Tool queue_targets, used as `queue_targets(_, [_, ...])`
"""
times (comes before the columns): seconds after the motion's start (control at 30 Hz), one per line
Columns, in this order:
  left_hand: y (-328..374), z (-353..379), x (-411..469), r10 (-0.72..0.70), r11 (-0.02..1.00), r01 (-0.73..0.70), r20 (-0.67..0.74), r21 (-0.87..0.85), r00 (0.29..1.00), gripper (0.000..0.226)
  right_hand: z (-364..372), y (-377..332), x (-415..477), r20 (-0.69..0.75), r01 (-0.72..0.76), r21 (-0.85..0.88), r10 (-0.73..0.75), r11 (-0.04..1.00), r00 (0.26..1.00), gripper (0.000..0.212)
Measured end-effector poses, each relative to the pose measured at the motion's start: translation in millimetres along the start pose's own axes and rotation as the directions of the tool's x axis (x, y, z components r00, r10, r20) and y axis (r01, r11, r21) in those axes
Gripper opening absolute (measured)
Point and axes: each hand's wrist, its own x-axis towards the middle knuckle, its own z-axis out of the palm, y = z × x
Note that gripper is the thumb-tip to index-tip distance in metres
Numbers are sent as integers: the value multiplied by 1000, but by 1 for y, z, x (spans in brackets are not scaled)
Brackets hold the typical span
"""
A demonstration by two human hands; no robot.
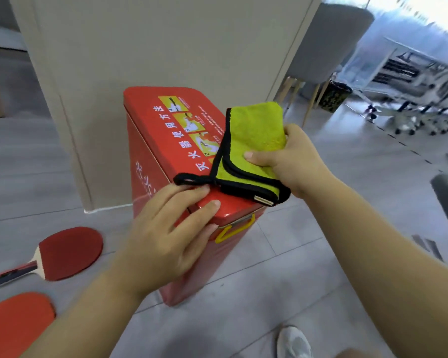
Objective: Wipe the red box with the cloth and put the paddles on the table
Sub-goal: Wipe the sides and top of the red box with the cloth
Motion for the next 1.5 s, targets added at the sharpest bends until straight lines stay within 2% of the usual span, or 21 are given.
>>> queue_targets(0.23, [-1, 6, -2, 10, 1000, -12, -72, -21, 997, 24, -24, 37, -60, -291, 80, 44, -63, 996, 955, 54])
queue_targets(0.4, [4, 4, -7, -27, 1000, 27, -27, -2, 999, 31, -34, 64, -85, -370, 154, 40, -129, 987, 920, 49])
queue_targets(0.47, [6, 4, -8, -45, 999, 45, -26, 5, 999, 33, -34, 75, -84, -482, 208, 9, -178, 978, 858, 50])
queue_targets(0.57, [11, 6, -9, -80, 997, 80, -13, -18, 997, 34, -26, 95, -80, -632, 354, -115, -343, 928, 695, 51])
queue_targets(0.6, [13, 5, -8, -100, 995, 99, -12, -31, 995, 33, -21, 102, -78, -636, 391, -159, -397, 907, 662, 51])
queue_targets(0.63, [15, 5, -7, -128, 991, 127, -6, -50, 992, 33, -13, 109, -76, -605, 414, -197, -443, 889, 662, 51])
queue_targets(0.7, [21, 2, -6, -198, 976, 198, 14, -86, 980, 33, 6, 121, -72, -478, 471, -280, -547, 837, 687, 61])
queue_targets(0.8, [26, -4, -5, -286, 950, 292, 66, -108, 956, 35, 28, 131, -65, -343, 593, -354, -691, 723, 637, 74])
queue_targets(0.93, [26, -10, 0, -363, 909, 380, 126, -169, 923, 33, 38, 132, -61, -391, 678, -258, -716, 688, 578, 72])
queue_targets(1.07, [23, -15, 4, -418, 846, 444, 149, -295, 896, 32, 57, 132, -68, -372, 763, -277, -797, 584, 475, 64])
queue_targets(1.13, [22, -18, 6, -433, 823, 462, 162, -330, 887, 33, 64, 132, -69, -369, 792, -286, -825, 539, 429, 67])
queue_targets(1.27, [18, -20, 7, -439, 797, 482, 200, -363, 876, 36, 73, 134, -68, -342, 828, -280, -856, 486, 387, 67])
queue_targets(1.4, [17, -22, 7, -448, 774, 492, 204, -398, 870, 34, 74, 128, -74, -280, 817, -371, -892, 441, 354, 46])
queue_targets(1.5, [18, -21, 7, -457, 757, 500, 206, -421, 865, 32, 68, 126, -74, -242, 812, -447, -925, 374, 293, 37])
